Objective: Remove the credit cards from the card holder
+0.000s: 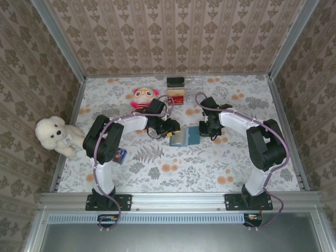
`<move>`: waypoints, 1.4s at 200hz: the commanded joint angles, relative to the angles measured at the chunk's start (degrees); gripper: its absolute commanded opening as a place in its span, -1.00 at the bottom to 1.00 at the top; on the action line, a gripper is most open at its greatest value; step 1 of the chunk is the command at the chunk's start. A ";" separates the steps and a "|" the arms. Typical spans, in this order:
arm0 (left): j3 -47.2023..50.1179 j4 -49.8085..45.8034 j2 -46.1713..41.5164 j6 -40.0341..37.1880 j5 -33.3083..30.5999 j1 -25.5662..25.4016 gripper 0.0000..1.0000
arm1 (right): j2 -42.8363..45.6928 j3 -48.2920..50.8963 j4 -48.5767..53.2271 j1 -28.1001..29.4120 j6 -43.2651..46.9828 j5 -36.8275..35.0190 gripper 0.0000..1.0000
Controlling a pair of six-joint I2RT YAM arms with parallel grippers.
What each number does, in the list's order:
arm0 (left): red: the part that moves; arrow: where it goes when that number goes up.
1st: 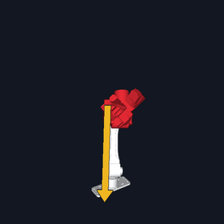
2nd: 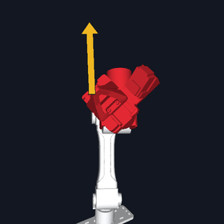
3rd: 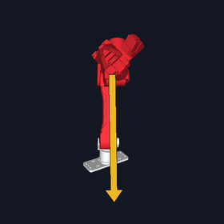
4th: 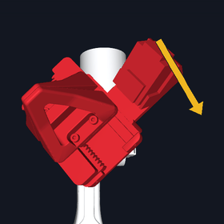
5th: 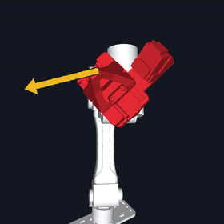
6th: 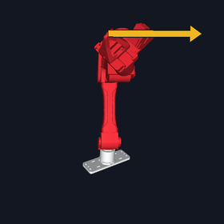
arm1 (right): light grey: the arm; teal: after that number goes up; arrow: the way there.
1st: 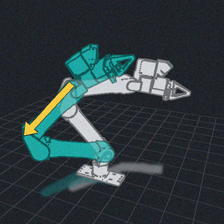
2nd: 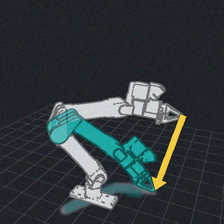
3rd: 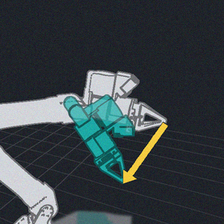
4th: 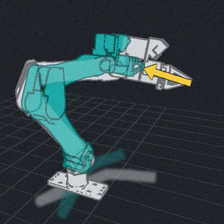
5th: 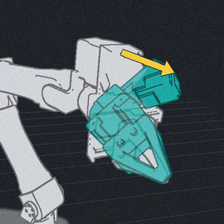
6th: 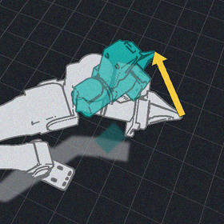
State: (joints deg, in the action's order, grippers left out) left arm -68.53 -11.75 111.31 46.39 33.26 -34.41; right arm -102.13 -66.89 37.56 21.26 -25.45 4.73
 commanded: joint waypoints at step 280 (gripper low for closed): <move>-12.71 -5.97 9.54 -2.91 6.12 -5.24 -0.19 | 7.85 4.37 -3.59 -3.18 -6.42 1.27 -0.55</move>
State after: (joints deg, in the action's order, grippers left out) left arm -81.01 -17.58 119.96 43.29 38.85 -39.35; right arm -98.96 -63.72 34.70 19.27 -29.04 6.44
